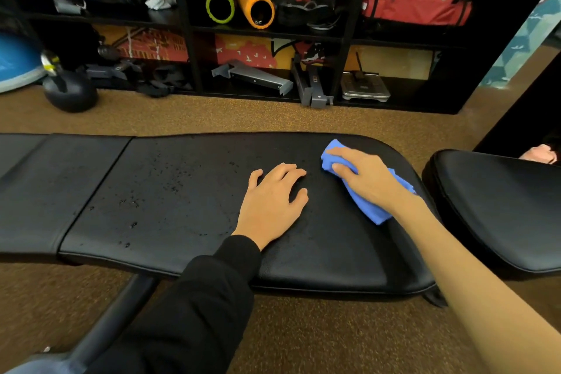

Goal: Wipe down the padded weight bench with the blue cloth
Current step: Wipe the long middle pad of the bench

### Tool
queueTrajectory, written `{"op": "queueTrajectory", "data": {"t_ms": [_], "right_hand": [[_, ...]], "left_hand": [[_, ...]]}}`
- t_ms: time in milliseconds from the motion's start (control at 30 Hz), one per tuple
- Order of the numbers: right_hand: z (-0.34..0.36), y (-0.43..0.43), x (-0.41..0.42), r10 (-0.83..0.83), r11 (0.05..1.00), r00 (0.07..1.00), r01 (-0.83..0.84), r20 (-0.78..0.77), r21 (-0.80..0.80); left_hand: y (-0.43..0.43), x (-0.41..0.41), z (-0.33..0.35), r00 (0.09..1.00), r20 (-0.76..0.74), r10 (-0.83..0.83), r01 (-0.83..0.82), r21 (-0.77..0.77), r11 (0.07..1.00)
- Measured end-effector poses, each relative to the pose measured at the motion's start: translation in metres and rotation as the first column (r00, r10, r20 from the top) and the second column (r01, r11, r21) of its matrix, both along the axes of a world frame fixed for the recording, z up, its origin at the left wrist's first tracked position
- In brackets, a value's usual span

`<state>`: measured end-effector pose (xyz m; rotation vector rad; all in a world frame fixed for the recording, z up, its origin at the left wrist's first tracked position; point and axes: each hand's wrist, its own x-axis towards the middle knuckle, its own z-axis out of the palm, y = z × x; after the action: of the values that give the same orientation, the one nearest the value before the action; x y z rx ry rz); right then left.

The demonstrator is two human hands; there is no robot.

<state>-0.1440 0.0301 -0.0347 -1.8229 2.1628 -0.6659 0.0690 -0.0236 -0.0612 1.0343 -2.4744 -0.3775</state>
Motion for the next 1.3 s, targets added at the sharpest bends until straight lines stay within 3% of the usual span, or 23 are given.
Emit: {"op": "queueTrajectory", "data": {"t_ms": [167,433,633,867,1000,1300], "right_hand": [[-0.006,0.028,-0.021,-0.068,0.993,0.998,0.066,-0.017,-0.096],[0.002,-0.048,-0.036,-0.278,0.959,0.96,0.28,0.039,-0.046],[0.0,-0.088,0.0,-0.174,0.985,0.984,0.174,0.027,0.006],[0.0,-0.035,0.015,0.066,0.998,0.998,-0.066,0.002,-0.01],[-0.002,-0.02,-0.006,0.014,0.998,1.0,-0.014,-0.005,-0.057],[-0.005,-0.087,-0.001,-0.185,0.982,0.976,0.186,-0.114,0.0]], "left_hand": [[-0.001,-0.001,-0.002,1.0,-0.005,0.008,-0.008,-0.014,1.0],[0.0,-0.003,-0.002,1.0,-0.012,0.014,-0.014,-0.005,1.0],[-0.001,-0.003,-0.001,1.0,0.009,0.018,-0.018,0.01,1.0],[0.0,-0.002,-0.002,1.0,-0.007,0.014,-0.014,-0.005,1.0],[0.001,-0.001,-0.002,1.0,-0.029,0.009,-0.009,-0.004,1.0],[0.001,-0.002,-0.001,1.0,-0.01,0.02,-0.021,-0.018,1.0]]}}
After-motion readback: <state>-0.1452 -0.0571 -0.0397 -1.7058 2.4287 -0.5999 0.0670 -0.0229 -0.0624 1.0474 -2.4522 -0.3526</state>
